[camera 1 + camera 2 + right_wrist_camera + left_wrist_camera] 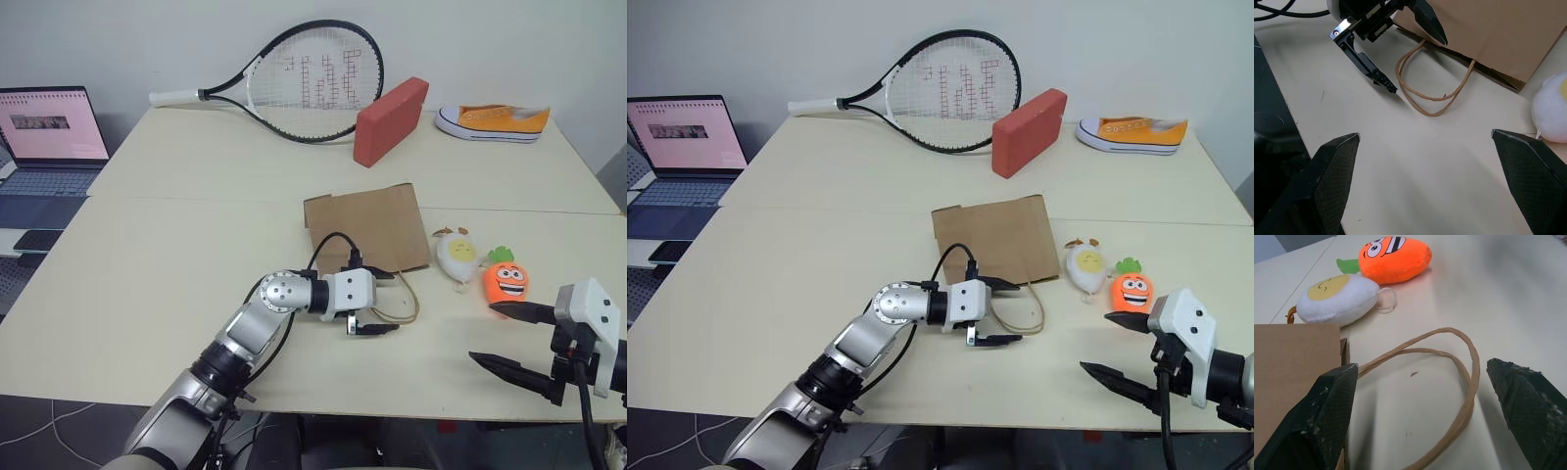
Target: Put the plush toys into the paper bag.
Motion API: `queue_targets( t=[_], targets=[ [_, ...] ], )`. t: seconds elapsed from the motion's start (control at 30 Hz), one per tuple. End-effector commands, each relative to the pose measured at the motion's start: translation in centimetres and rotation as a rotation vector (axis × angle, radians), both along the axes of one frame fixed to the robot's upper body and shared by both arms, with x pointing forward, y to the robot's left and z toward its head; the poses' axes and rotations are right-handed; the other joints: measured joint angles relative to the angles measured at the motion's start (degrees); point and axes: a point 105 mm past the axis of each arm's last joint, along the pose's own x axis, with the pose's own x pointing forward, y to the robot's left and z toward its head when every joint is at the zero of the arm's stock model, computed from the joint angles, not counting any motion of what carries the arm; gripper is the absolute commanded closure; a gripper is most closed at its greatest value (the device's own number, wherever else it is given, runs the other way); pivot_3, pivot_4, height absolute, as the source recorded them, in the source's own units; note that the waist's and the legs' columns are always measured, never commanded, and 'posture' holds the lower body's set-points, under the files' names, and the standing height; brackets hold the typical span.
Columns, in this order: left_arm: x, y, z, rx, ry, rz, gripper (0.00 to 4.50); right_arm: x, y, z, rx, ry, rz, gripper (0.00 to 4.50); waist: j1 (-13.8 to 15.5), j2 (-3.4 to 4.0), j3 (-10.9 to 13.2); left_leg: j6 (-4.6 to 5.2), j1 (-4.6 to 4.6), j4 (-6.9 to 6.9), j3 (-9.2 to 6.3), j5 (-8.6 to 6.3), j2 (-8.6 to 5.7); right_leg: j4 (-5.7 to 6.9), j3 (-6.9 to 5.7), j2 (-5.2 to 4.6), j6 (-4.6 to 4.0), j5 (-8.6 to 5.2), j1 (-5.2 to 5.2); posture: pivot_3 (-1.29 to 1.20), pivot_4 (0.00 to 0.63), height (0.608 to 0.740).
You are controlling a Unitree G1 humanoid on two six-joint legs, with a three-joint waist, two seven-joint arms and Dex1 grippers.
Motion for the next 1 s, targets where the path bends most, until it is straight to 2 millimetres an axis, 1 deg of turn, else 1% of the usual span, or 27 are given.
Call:
queue_targets(
  t=[0.03, 0.13, 0.2, 0.23, 0.33, 0.37, 0.47, 0.53, 0.57, 0.6, 0.63, 0.7, 0.77, 0.87, 0.93, 1.0],
  targets=[
    [0.3, -0.8, 0.8, -0.029, -0.048, -0.011, 0.02, -0.2, 0.4, 0.8, -0.020, -0.034, 0.021, 0.00, 0.01, 0.00, 0.00, 0.00, -0.02, 0.04, 0.00, 0.00, 0.00, -0.01, 0.00, 0.00, 0.00, 0.00, 0.00, 0.00, 0.150, 0.740],
    [0.5, -1.2, 0.8, -0.033, -0.053, -0.013, 0.58, -0.2, 0.7, 0.8, -0.021, -0.034, 0.029, 0.00, 0.04, 0.00, 0.00, 0.00, -0.05, 0.10, -0.01, 0.00, -0.01, -0.01, 0.00, 0.00, 0.00, 0.00, 0.00, 0.00, 0.150, 0.740],
    [0.5, -1.4, 0.8, -0.040, -0.047, -0.016, 1.16, -0.1, 0.8, 0.7, -0.019, -0.034, 0.032, 0.00, 0.05, 0.00, 0.00, 0.00, -0.06, 0.11, -0.02, 0.00, -0.01, -0.01, 0.00, 0.00, 0.00, 0.00, 0.00, 0.00, 0.150, 0.740],
    [0.5, -1.6, 0.8, -0.041, -0.046, -0.020, 1.53, -0.1, 0.8, 0.7, -0.018, -0.034, 0.032, 0.00, 0.05, 0.00, 0.00, 0.00, -0.05, 0.10, -0.01, 0.00, 0.00, -0.01, 0.00, 0.00, 0.00, 0.00, 0.00, 0.00, 0.150, 0.740],
    [0.4, -1.8, 0.8, -0.042, -0.041, -0.030, 2.37, -0.1, 0.9, 0.7, -0.017, -0.034, 0.034, 0.00, 0.05, 0.00, 0.00, 0.00, -0.05, 0.09, -0.05, 0.00, -0.01, 0.00, -0.01, 0.00, 0.01, 0.00, 0.00, 0.00, 0.150, 0.740],
    [0.4, -1.9, 0.7, -0.040, -0.041, -0.034, 2.75, 0.0, 0.9, 0.7, -0.017, -0.034, 0.033, 0.00, 0.05, 0.00, 0.00, 0.00, -0.06, 0.09, -0.05, 0.00, -0.01, 0.00, -0.01, 0.00, 0.01, 0.00, 0.00, 0.00, 0.150, 0.740],
    [-0.1, -1.9, 0.6, -0.027, -0.010, -0.065, 3.68, 0.5, 0.8, 0.7, -0.022, -0.061, 0.012, 0.00, 0.04, 0.00, 0.00, 0.00, -0.06, 0.08, -0.07, 0.00, -0.01, 0.00, -0.02, 0.01, 0.01, 0.00, 0.00, 0.00, 0.150, 0.740],
    [-0.2, -1.6, 1.2, -0.030, 0.001, -0.072, 4.05, 1.1, 0.8, 0.5, -0.015, -0.086, -0.017, 0.00, -0.03, -0.01, 0.01, 0.00, -0.06, 0.08, -0.07, 0.00, -0.01, -0.01, -0.02, 0.01, 0.01, 0.00, 0.00, 0.00, 0.150, 0.740],
    [-0.2, -1.5, 1.5, -0.031, 0.002, -0.073, 4.35, 1.3, 0.9, 0.4, -0.008, -0.093, -0.027, 0.00, -0.04, -0.02, 0.01, 0.00, -0.06, 0.09, -0.05, 0.00, -0.01, -0.02, -0.02, 0.01, 0.01, 0.00, 0.00, 0.00, 0.150, 0.740],
    [-0.2, -1.4, 1.9, -0.042, 0.011, -0.070, 4.48, 1.5, 1.0, 0.2, -0.005, -0.096, -0.029, 0.00, -0.02, -0.01, 0.01, 0.00, -0.06, 0.09, -0.06, 0.00, 0.00, -0.03, -0.03, 0.01, 0.00, 0.00, 0.00, 0.00, 0.150, 0.740],
    [-0.1, -1.3, 2.5, -0.057, 0.019, -0.063, 4.48, 1.6, 1.1, -0.1, -0.006, -0.101, -0.037, 0.00, 0.00, -0.01, 0.01, 0.00, -0.06, 0.09, -0.07, 0.00, -0.01, -0.02, -0.03, 0.01, 0.00, 0.00, 0.00, 0.00, 0.150, 0.740],
    [0.5, -0.8, 4.2, -0.119, 0.071, -0.031, 4.50, 2.0, 1.7, -0.8, 0.013, -0.108, -0.043, 0.36, -0.01, -0.02, 0.01, 0.00, -0.08, 0.08, -0.11, 0.00, -0.02, -0.02, -0.04, 0.01, 0.00, 0.00, 0.00, 0.00, 0.150, 0.740],
    [0.9, -0.3, 5.5, -0.158, 0.116, -0.014, 4.50, 2.2, 2.3, -1.3, 0.046, -0.105, -0.037, 0.93, -0.04, -0.01, 0.01, 0.00, -0.10, 0.08, -0.15, 0.00, -0.02, -0.02, -0.07, 0.01, 0.00, 0.00, -0.01, 0.00, 0.150, 0.740],
    [1.3, 0.3, 7.1, -0.212, 0.180, 0.011, 4.50, 2.4, 3.3, -1.8, 0.084, -0.105, -0.026, 2.05, -0.12, -0.01, 0.01, 0.00, -0.09, 0.07, -0.17, 0.00, -0.02, -0.01, -0.09, 0.01, 0.00, 0.00, -0.02, 0.00, 0.150, 0.740],
    [1.4, 0.6, 8.1, -0.256, 0.233, 0.023, 4.50, 3.0, 4.0, -2.2, 0.117, -0.112, -0.033, 2.76, -0.25, -0.01, 0.01, 0.00, -0.08, 0.05, -0.19, 0.00, -0.02, -0.01, -0.10, 0.02, 0.00, 0.00, -0.02, 0.00, 0.150, 0.740],
    [1.5, 0.8, 8.6, -0.278, 0.267, 0.029, 4.50, 3.9, 4.9, -2.6, 0.146, -0.127, -0.046, 3.52, -0.29, -0.01, 0.01, 0.00, -0.09, 0.05, -0.21, 0.00, -0.01, -0.01, -0.11, 0.04, 0.01, 0.00, -0.02, 0.00, 0.150, 0.740]
  ],
)
